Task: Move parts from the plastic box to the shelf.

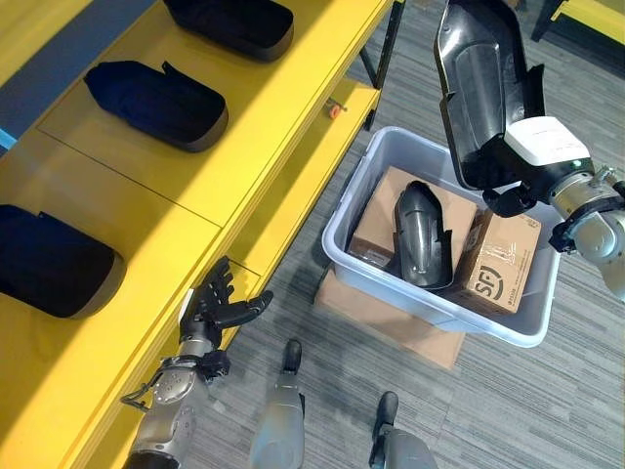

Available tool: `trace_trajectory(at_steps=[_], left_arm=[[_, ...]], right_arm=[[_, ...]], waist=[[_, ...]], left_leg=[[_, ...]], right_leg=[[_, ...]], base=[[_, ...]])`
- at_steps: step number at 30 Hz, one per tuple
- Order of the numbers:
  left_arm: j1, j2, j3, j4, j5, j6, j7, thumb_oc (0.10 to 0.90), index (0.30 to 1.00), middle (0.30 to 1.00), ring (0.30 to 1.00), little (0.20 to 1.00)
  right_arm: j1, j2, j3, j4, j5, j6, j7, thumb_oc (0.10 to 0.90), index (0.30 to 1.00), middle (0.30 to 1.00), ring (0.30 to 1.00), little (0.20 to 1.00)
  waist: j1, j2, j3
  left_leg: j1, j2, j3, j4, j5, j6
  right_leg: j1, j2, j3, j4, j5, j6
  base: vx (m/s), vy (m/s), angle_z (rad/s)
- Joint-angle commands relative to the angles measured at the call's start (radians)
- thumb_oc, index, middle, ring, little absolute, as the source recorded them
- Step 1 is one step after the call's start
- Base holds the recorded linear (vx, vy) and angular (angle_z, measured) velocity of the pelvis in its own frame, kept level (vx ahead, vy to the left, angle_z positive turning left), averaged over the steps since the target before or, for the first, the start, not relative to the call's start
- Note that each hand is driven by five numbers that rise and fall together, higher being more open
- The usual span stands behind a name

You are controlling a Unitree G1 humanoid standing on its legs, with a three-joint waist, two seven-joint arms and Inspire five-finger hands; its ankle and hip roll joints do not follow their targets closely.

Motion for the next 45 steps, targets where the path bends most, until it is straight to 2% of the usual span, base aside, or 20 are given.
trace_trajectory(at_steps=[1,9,11,12,15,16,17,18,19,21,23,25,27,28,30,33,34,35,42,45], left_arm=[[0.060,0.044,0.011,-0.049,0.031,-0.065,-0.018,0.900,1.000,1.000,1.000,1.000],[0.109,0.033,0.045,-0.033,0.030,-0.048,-0.026,0.900,1.000,1.000,1.000,1.000],[0.121,0.032,0.054,-0.031,0.028,-0.047,-0.026,0.900,1.000,1.000,1.000,1.000],[0.135,0.036,0.067,-0.022,0.017,-0.051,-0.019,0.900,1.000,1.000,1.000,1.000],[0.144,0.024,0.080,-0.020,0.012,-0.051,-0.018,0.900,1.000,1.000,1.000,1.000],[0.152,0.016,0.088,-0.005,0.005,-0.056,-0.009,0.900,1.000,1.000,1.000,1.000],[0.151,0.012,0.090,-0.005,0.005,-0.056,-0.009,0.900,1.000,1.000,1.000,1.000],[0.151,0.002,0.090,0.011,-0.004,-0.059,-0.008,0.900,1.000,1.000,1.000,1.000],[0.151,-0.005,0.088,0.011,-0.011,-0.062,-0.010,0.900,1.000,1.000,1.000,1.000],[0.139,-0.008,0.070,0.025,-0.009,-0.065,-0.016,0.900,1.000,1.000,1.000,1.000],[0.120,-0.001,0.053,0.017,-0.011,-0.071,-0.029,0.900,1.000,1.000,1.000,1.000],[0.120,-0.007,0.042,-0.003,-0.015,-0.075,-0.039,0.900,1.000,1.000,1.000,1.000],[0.113,-0.016,0.031,-0.015,-0.020,-0.078,-0.040,0.900,1.000,1.000,1.000,1.000],[0.112,-0.015,0.031,-0.016,-0.020,-0.078,-0.040,0.900,1.000,1.000,1.000,1.000],[0.086,-0.019,0.016,-0.022,-0.010,-0.071,-0.038,0.900,1.000,1.000,1.000,1.000],[0.076,-0.025,0.002,-0.032,-0.007,-0.067,-0.038,0.900,1.000,1.000,1.000,1.000],[0.080,-0.037,0.004,-0.034,-0.004,-0.062,-0.045,0.900,1.000,1.000,1.000,1.000],[0.082,-0.040,-0.003,-0.033,-0.007,-0.059,-0.051,0.900,1.000,1.000,1.000,1.000],[0.090,-0.010,-0.010,-0.045,0.013,-0.062,-0.074,0.900,1.000,1.000,1.000,1.000],[0.110,-0.012,0.007,-0.045,0.030,-0.062,-0.066,0.900,1.000,1.000,1.000,1.000]], right_arm=[[0.005,0.018,-0.062,-0.036,0.114,-0.023,-0.023,0.400,0.300,0.300,0.300,0.300],[0.044,-0.014,-0.068,-0.126,0.258,-0.043,0.054,0.400,0.300,0.300,0.300,0.300],[0.025,-0.024,-0.052,-0.139,0.274,-0.046,0.061,0.400,0.300,0.300,0.300,0.300],[-0.069,-0.028,0.017,-0.129,0.294,-0.048,0.062,0.400,0.300,0.300,0.300,0.300],[-0.127,-0.021,0.061,-0.118,0.303,-0.050,0.060,0.400,0.300,0.300,0.300,0.300],[-0.199,-0.008,0.108,-0.110,0.313,-0.052,0.057,0.400,0.300,0.300,0.300,0.300],[-0.209,-0.007,0.117,-0.107,0.314,-0.052,0.056,0.400,0.300,0.300,0.300,0.300],[-0.271,-0.001,0.166,-0.087,0.316,-0.053,0.052,0.400,0.300,0.300,0.300,0.300],[-0.280,0.003,0.170,-0.082,0.314,-0.052,0.050,0.400,0.300,0.300,0.300,0.300],[-0.271,-0.002,0.159,-0.087,0.310,-0.056,0.040,0.400,0.300,0.300,0.300,0.300],[-0.255,-0.014,0.145,-0.092,0.297,-0.059,0.030,0.400,0.300,0.300,0.300,0.300],[-0.244,-0.017,0.133,-0.098,0.275,-0.060,0.017,0.400,0.300,0.300,0.300,0.300],[-0.242,-0.019,0.128,-0.099,0.273,-0.061,0.010,0.400,0.300,0.300,0.300,0.300],[-0.241,-0.020,0.125,-0.100,0.273,-0.061,0.010,0.400,0.300,0.300,0.300,0.300],[-0.211,-0.032,0.090,-0.096,0.266,-0.050,0.001,0.400,0.300,0.300,0.300,0.300],[-0.172,-0.041,0.048,-0.113,0.263,-0.040,-0.003,0.400,0.300,0.300,0.300,0.300],[-0.139,-0.041,0.017,-0.125,0.260,-0.037,-0.001,0.400,0.300,0.300,0.300,0.300],[-0.095,-0.041,-0.024,-0.148,0.258,-0.037,0.001,0.400,0.300,0.300,0.300,0.300],[0.023,-0.014,-0.143,-0.164,0.243,-0.037,-0.006,0.400,0.300,0.300,0.300,0.300],[0.048,0.019,-0.166,-0.159,0.231,-0.034,-0.007,0.400,0.300,0.300,0.300,0.300]], waist=[[0.000,-0.049,-0.261],[-0.005,-0.029,-0.254],[-0.003,-0.020,-0.239],[0.015,-0.007,-0.195],[0.017,0.004,-0.176],[0.036,0.027,-0.151],[0.033,0.030,-0.150],[0.039,0.054,-0.133],[0.042,0.062,-0.130],[0.035,0.067,-0.125],[0.020,0.063,-0.124],[0.011,0.061,-0.136],[-0.003,0.042,-0.145],[-0.006,0.046,-0.142],[-0.037,0.039,-0.162],[-0.059,0.052,-0.175],[-0.077,0.071,-0.197],[-0.082,0.078,-0.207],[-0.065,0.074,-0.191],[-0.051,0.059,-0.196]], left_leg=[[0.016,0.123,-0.017,0.055,-0.093,-0.052],[0.060,0.183,-0.054,0.067,-0.043,-0.080],[0.064,0.202,-0.066,0.067,-0.022,-0.086],[0.066,0.231,-0.093,0.067,0.015,-0.085],[0.068,0.239,-0.098,0.061,0.034,-0.087],[0.063,0.253,-0.110,0.017,0.104,-0.100],[0.065,0.254,-0.111,0.011,0.109,-0.101],[0.052,0.251,-0.095,-0.033,0.170,-0.107],[0.039,0.245,-0.078,-0.043,0.185,-0.109],[0.000,0.239,0.034,-0.043,0.204,-0.108],[-0.007,0.251,0.132,0.039,0.164,-0.104],[0.024,0.257,0.114,0.088,0.117,-0.104],[0.064,0.283,0.093,0.252,0.069,-0.112],[0.049,0.285,0.094,0.261,0.078,-0.101],[0.138,0.319,0.089,0.285,0.018,-0.113],[0.219,0.338,0.104,0.203,0.001,-0.126],[0.253,0.325,0.158,0.103,-0.085,-0.123],[0.261,0.314,0.206,0.057,-0.123,-0.119],[0.273,0.242,0.218,0.012,-0.146,-0.114],[0.270,0.213,0.215,0.014,-0.171,-0.102]], right_leg=[[0.062,-0.018,0.027,0.076,-0.080,-0.009],[0.076,0.060,0.029,0.214,-0.213,-0.076],[0.060,0.086,0.026,0.271,-0.248,-0.098],[0.015,0.125,0.025,0.358,-0.285,-0.127],[0.000,0.137,0.024,0.378,-0.288,-0.136],[-0.022,0.154,0.011,0.387,-0.283,-0.146],[-0.023,0.155,0.010,0.387,-0.282,-0.147],[-0.039,0.153,-0.009,0.374,-0.266,-0.149],[-0.043,0.148,-0.021,0.362,-0.257,-0.150],[-0.033,0.117,-0.067,0.316,-0.227,-0.149],[-0.033,0.079,-0.114,0.269,-0.187,-0.146],[-0.037,0.054,-0.128,0.222,-0.154,-0.138],[-0.037,0.036,-0.147,0.189,-0.145,-0.152],[-0.041,0.036,-0.163,0.186,-0.129,-0.158],[-0.045,0.007,-0.210,0.210,-0.138,-0.147],[-0.071,-0.031,-0.231,0.260,-0.136,-0.121],[-0.080,-0.045,-0.240,0.275,-0.125,-0.101],[-0.079,-0.070,-0.249,0.285,-0.115,-0.088],[-0.060,-0.154,-0.286,0.246,-0.018,-0.024],[-0.050,-0.176,-0.289,0.228,0.015,-0.002]], base=[[-0.04,-0.056,-0.10],[-0.09,-0.118,-0.02],[-0.20,-0.187,0.12],[-0.22,-0.175,0.13],[-0.21,-0.147,0.00],[-0.16,-0.096,-0.03],[-0.27,-0.128,0.06],[-0.16,-0.044,0.11],[-0.17,-0.059,0.16],[-0.10,-0.066,0.42],[-0.17,-0.078,0.86],[-0.19,-0.013,1.22],[-0.18,-0.049,0.78],[-0.06,-0.043,0.59],[-0.01,0.083,1.15],[0.02,0.171,1.05],[0.11,0.310,0.98],[0.09,0.194,0.86],[0.04,0.176,0.52],[0.05,0.129,0.08]])
